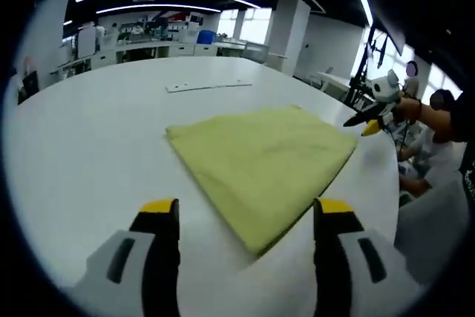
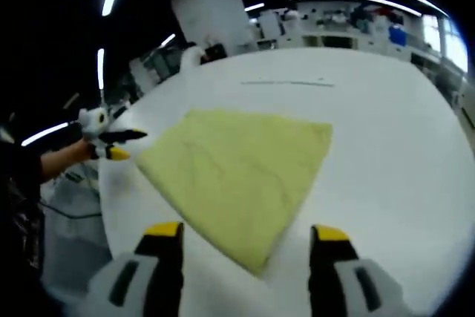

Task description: Fold the garment on the visible template until the final outline fits inside the template.

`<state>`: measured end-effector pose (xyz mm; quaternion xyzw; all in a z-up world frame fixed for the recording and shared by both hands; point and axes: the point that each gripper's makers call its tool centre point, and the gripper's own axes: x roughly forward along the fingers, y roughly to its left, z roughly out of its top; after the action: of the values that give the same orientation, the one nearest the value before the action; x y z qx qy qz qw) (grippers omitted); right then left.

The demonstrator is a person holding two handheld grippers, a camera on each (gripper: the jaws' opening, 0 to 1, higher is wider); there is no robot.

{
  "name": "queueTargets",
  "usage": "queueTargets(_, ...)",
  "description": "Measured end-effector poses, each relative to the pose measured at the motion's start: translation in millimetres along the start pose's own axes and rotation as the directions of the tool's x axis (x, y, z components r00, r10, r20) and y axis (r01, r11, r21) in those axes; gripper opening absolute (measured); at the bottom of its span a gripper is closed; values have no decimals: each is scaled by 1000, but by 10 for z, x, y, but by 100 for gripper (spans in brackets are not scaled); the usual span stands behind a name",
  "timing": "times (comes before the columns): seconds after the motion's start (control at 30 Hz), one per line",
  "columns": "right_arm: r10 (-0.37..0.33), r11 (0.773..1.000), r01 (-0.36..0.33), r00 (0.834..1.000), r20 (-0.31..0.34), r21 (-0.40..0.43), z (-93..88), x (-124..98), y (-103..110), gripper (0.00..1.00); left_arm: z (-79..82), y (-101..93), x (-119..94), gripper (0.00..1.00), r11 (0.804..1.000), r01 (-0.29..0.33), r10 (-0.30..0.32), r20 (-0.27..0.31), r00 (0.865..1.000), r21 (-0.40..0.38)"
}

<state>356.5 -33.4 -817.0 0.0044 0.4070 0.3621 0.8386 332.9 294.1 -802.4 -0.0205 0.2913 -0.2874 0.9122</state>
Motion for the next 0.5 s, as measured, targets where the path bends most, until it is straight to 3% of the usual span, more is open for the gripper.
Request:
queueTargets(0.2,8,999,-8,1000,-13,39,-145,-17,-4,51,-160,2,10,41,999,16,-18,-35,999,-46)
queueTargets(0.43,-7,999,8,1000,-28,47,-242,-41,-12,26,-288,-57,31,30,996,25,-31,-76,997,-88)
queueTargets(0.5,-19,1000,20,999,-37,15,-271,-35,-38,19,-342,-50,30,25,996,23,-31,-89,996,-90)
